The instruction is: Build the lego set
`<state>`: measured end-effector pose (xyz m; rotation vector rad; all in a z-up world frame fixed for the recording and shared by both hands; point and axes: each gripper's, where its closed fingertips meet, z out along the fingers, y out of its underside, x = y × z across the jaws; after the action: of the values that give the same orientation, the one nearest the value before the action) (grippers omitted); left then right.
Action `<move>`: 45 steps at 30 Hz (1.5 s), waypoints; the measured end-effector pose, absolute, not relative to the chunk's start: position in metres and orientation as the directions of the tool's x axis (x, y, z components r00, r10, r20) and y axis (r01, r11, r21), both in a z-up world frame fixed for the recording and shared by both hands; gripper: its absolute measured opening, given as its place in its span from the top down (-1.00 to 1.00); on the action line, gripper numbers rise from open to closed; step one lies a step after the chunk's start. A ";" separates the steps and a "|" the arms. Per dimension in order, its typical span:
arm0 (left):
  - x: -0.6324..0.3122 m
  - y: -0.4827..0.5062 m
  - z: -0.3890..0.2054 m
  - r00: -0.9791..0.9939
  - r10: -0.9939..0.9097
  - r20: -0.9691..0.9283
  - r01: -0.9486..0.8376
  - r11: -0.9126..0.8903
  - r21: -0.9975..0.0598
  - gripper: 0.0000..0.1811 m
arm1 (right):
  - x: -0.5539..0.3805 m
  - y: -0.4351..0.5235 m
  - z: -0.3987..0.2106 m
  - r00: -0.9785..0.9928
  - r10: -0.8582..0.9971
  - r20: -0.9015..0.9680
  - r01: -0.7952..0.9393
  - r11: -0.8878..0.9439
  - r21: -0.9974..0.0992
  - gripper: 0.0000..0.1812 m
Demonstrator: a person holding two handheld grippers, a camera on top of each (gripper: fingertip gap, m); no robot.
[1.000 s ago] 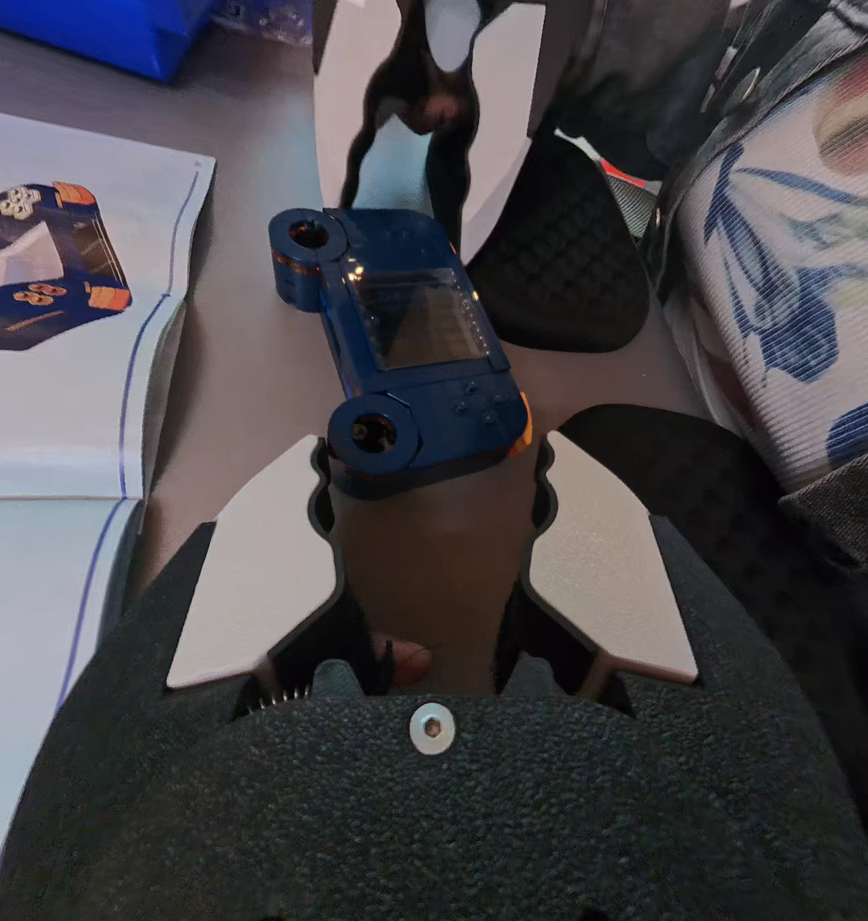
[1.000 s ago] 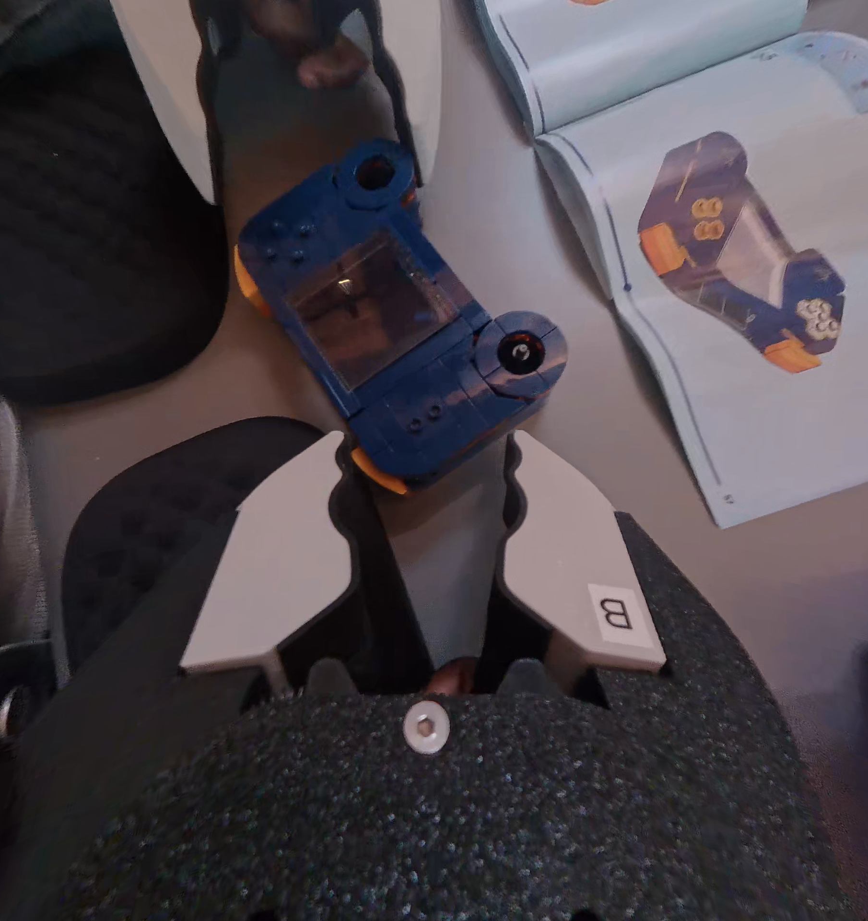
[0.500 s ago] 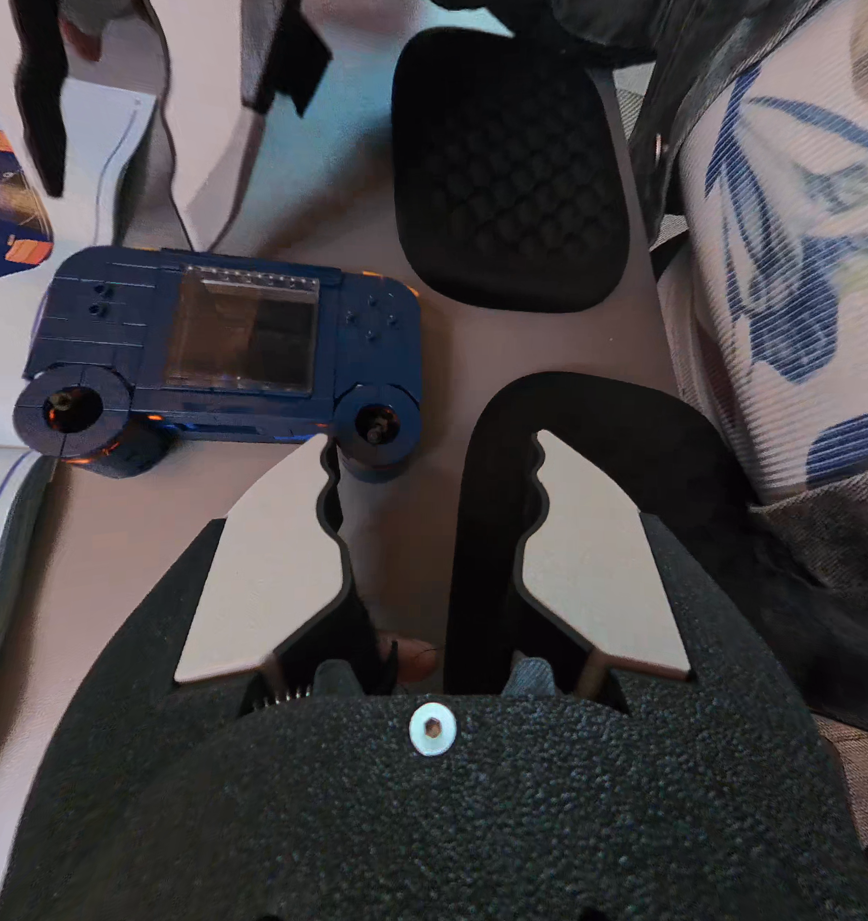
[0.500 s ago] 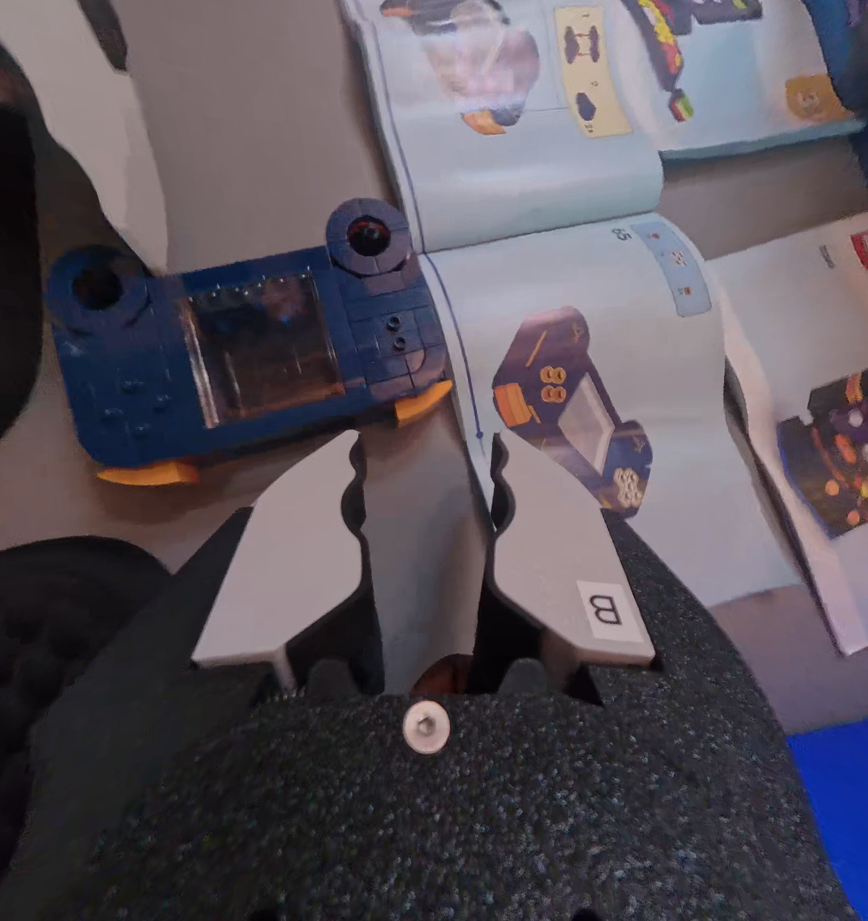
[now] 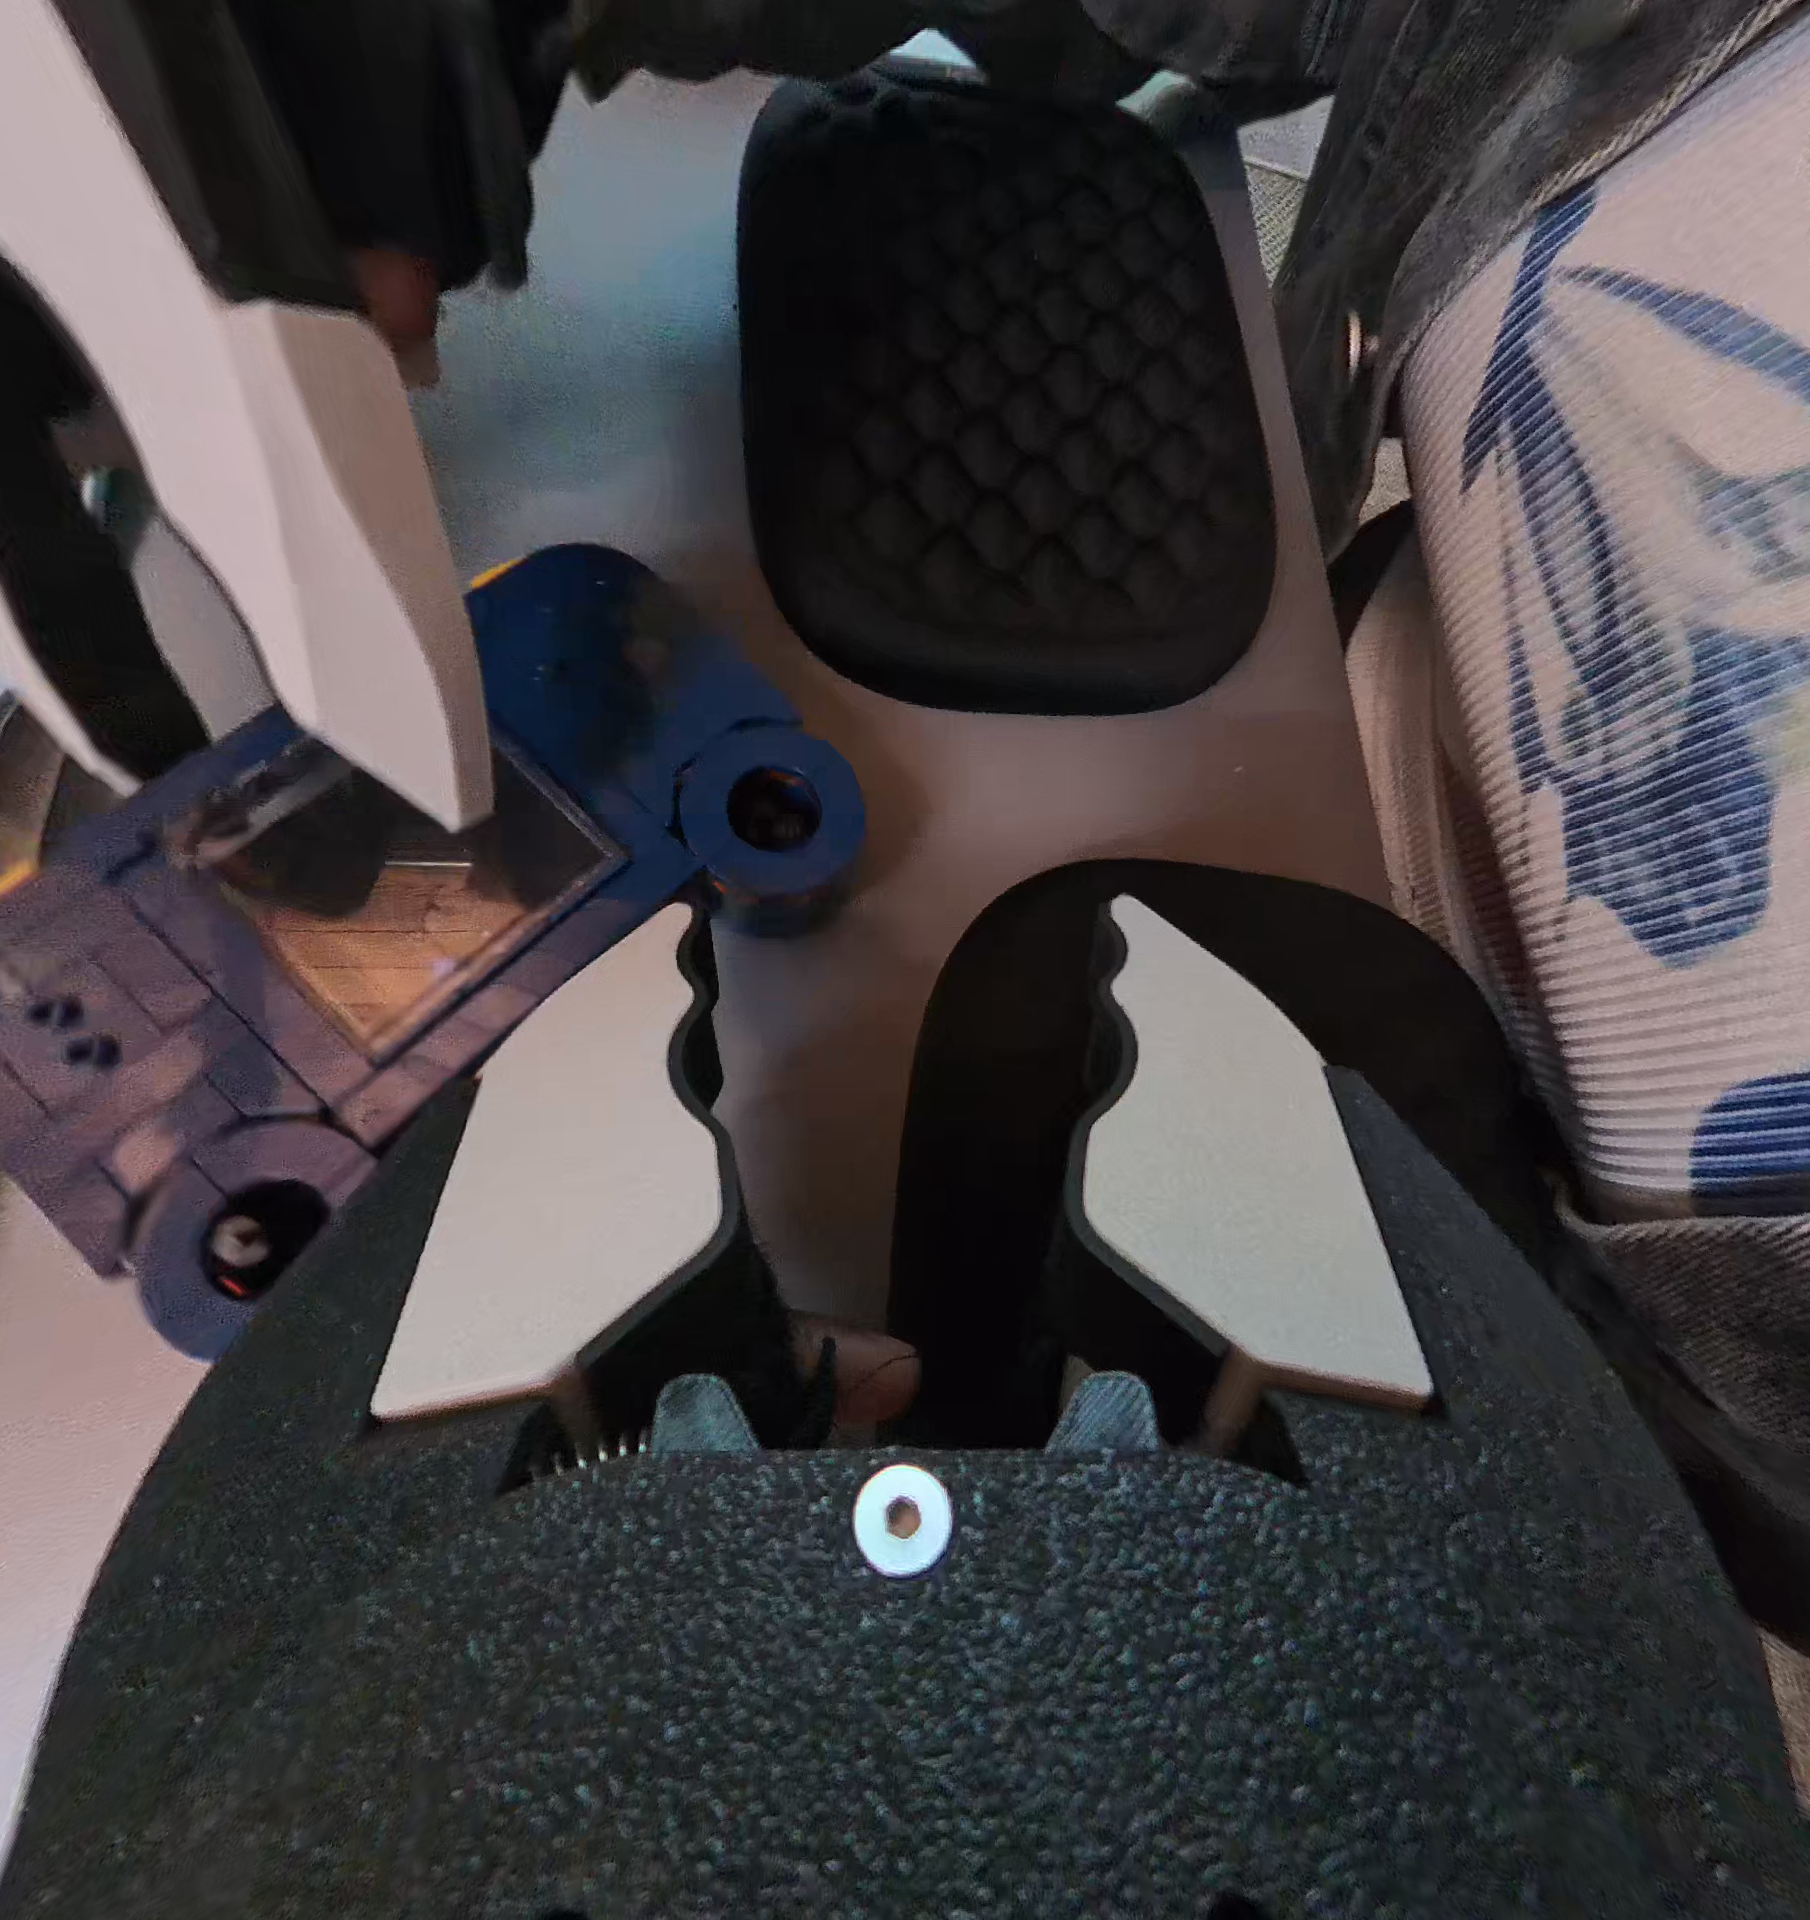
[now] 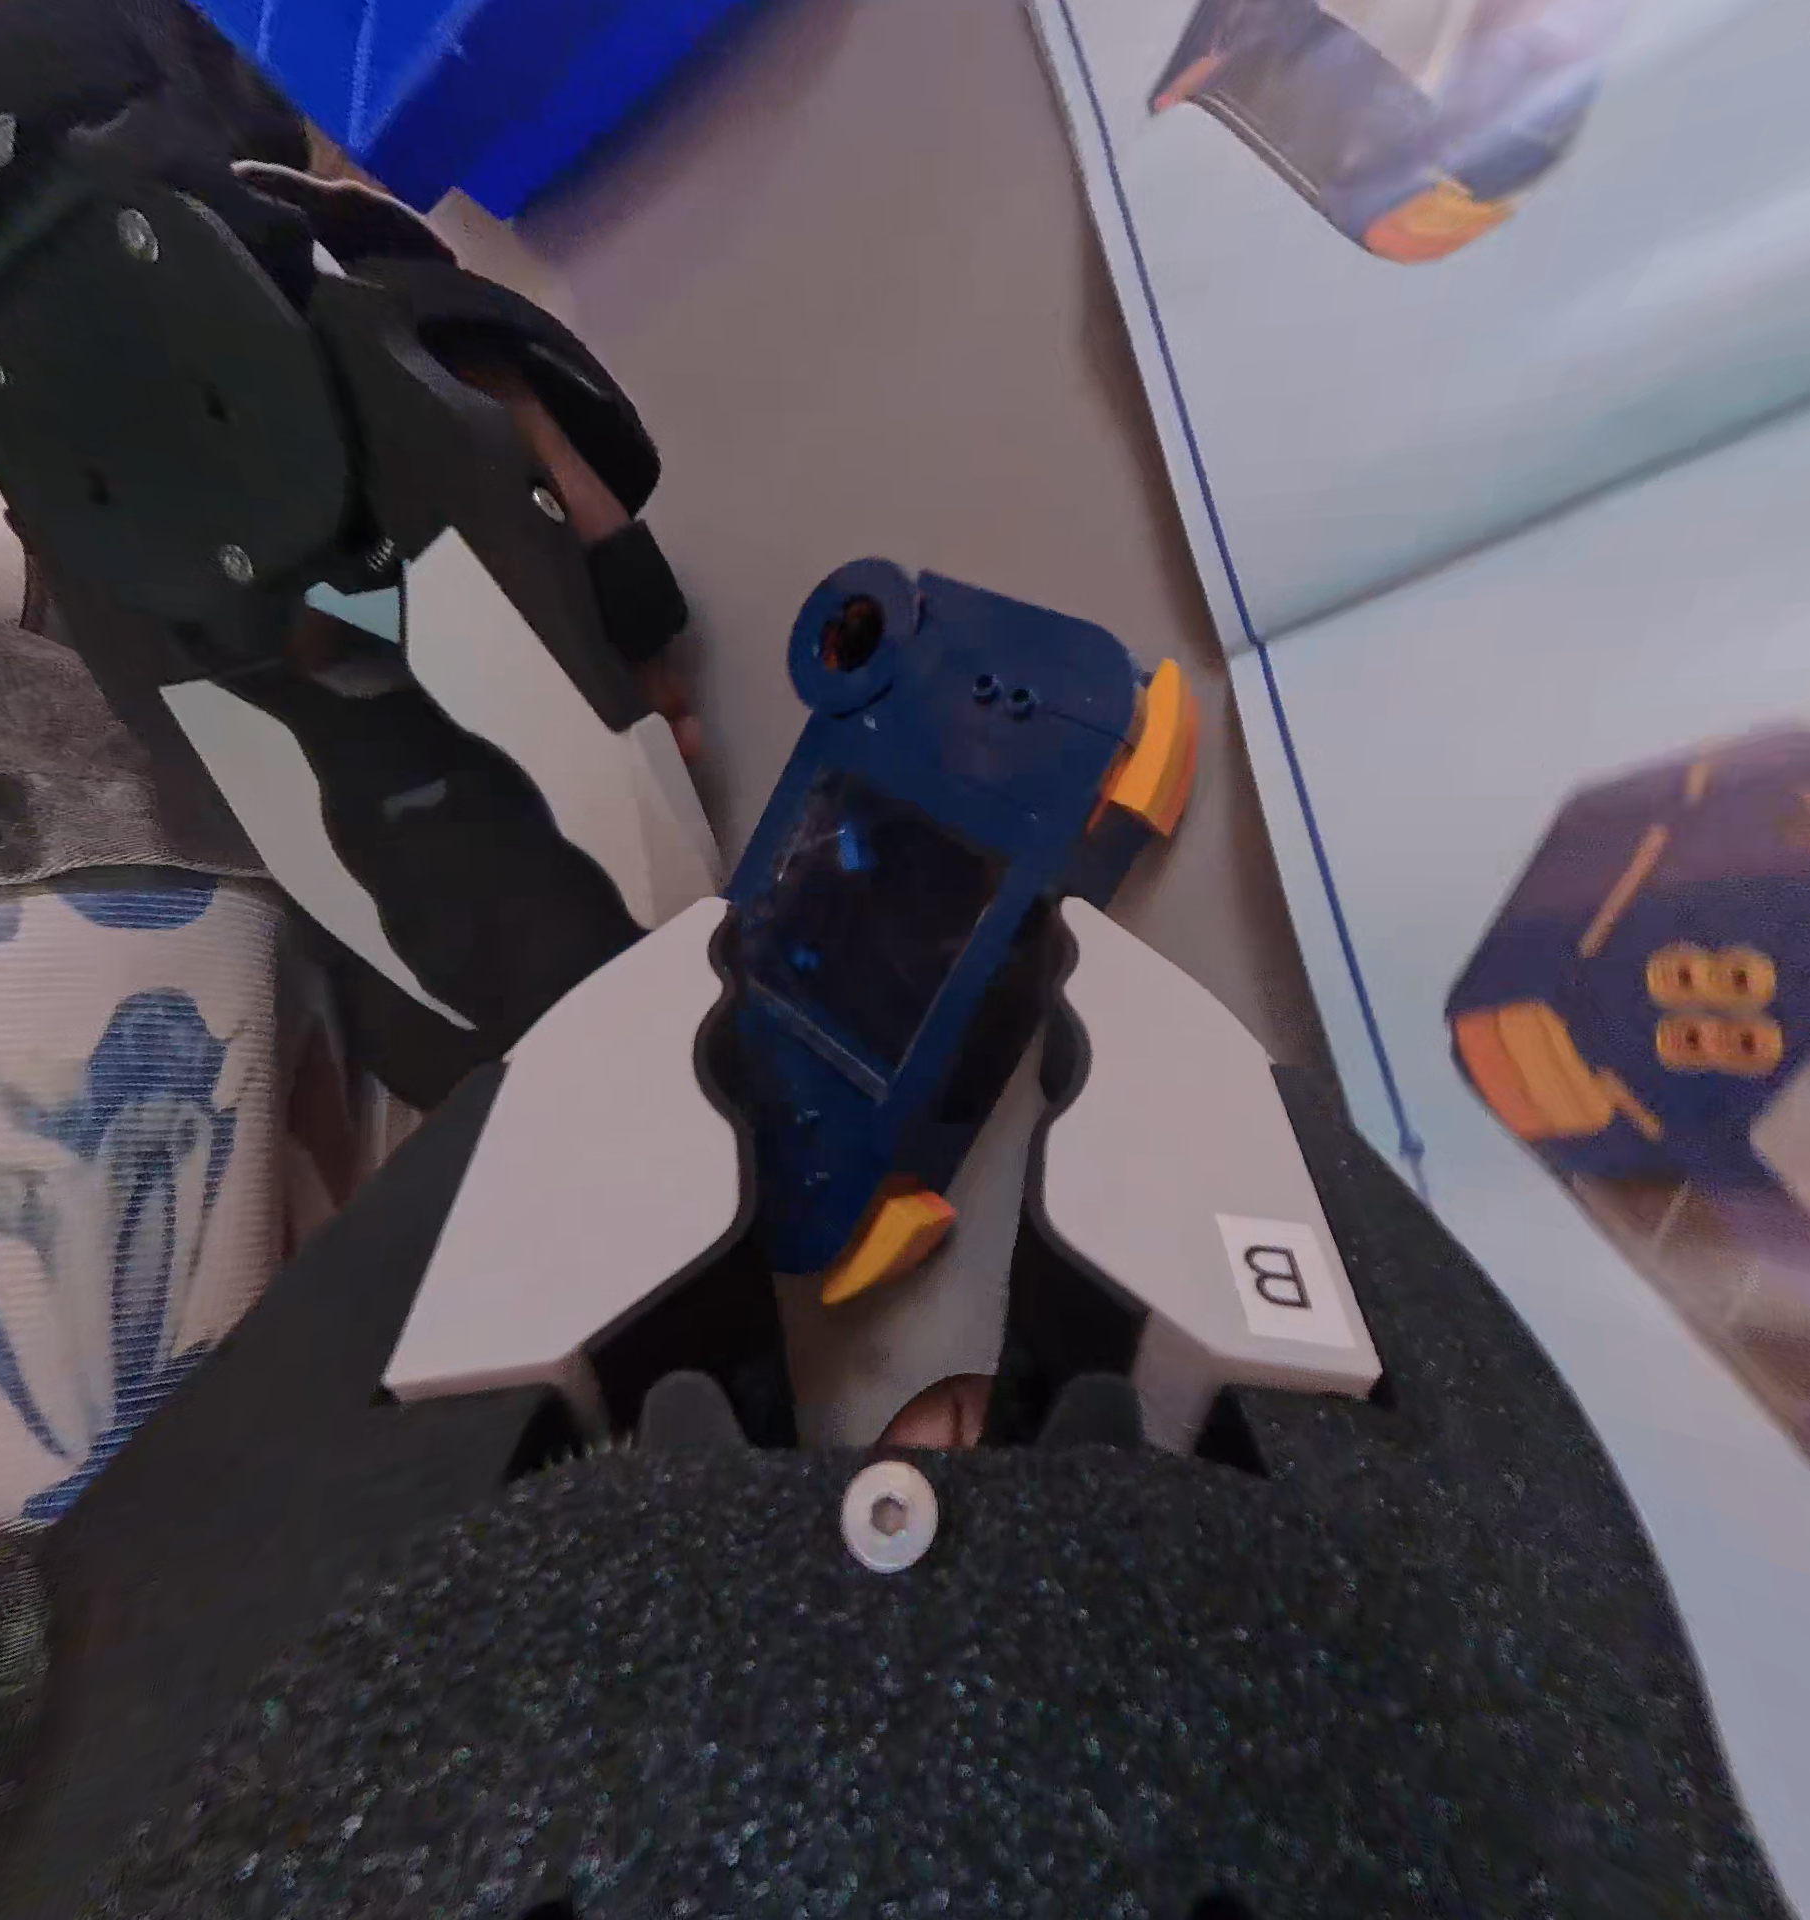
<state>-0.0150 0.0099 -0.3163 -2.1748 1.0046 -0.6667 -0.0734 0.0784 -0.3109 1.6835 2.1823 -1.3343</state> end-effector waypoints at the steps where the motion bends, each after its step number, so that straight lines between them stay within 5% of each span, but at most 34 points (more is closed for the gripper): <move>1: -0.016 0.010 -0.317 0.588 -0.790 0.174 -0.463 -0.505 -0.729 0.23 | -0.079 0.075 -0.311 -0.428 0.734 -0.527 0.808 0.050 -0.587 0.40; 10: -0.025 0.010 -0.314 0.655 -0.737 0.165 -0.402 -0.525 -0.751 0.23 | -0.069 0.095 -0.280 -0.498 0.821 -0.278 0.677 0.169 -0.716 0.30; 13: -0.018 0.008 -0.318 0.627 -0.759 0.175 -0.442 -0.533 -0.722 0.22 | -0.040 0.101 -0.286 -0.423 0.888 -0.184 0.692 0.185 -0.698 0.21; 15: -0.010 0.009 -0.320 0.604 -0.774 0.191 -0.462 -0.535 -0.707 0.22 | -0.016 0.104 -0.300 -0.348 0.926 -0.145 0.756 0.185 -0.628 0.32; 17: -0.002 0.009 -0.320 0.580 -0.786 0.213 -0.471 -0.537 -0.700 0.22 | 0.003 0.097 -0.312 -0.302 0.933 -0.195 0.814 0.146 -0.562 0.61; 20: 0.003 0.013 -0.326 0.571 -0.789 0.227 -0.489 -0.549 -0.677 0.19 | 0.005 0.085 -0.323 -0.295 0.916 -0.272 0.829 0.104 -0.549 0.73; 30: -0.006 0.035 -0.331 0.674 -0.711 0.203 -0.429 -0.599 -0.676 0.07 | -0.031 0.105 -0.324 -0.321 0.915 -0.246 0.757 0.092 -0.647 0.73; 45: -0.004 0.043 -0.330 0.674 -0.709 0.206 -0.404 -0.587 -0.701 0.19 | -0.033 0.109 -0.329 -0.352 0.908 -0.229 0.693 0.088 -0.716 0.73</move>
<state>-0.0042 0.0433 -0.3301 -2.2575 0.8538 -0.6316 -0.0334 0.1092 -0.3292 1.9065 2.5011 -1.3412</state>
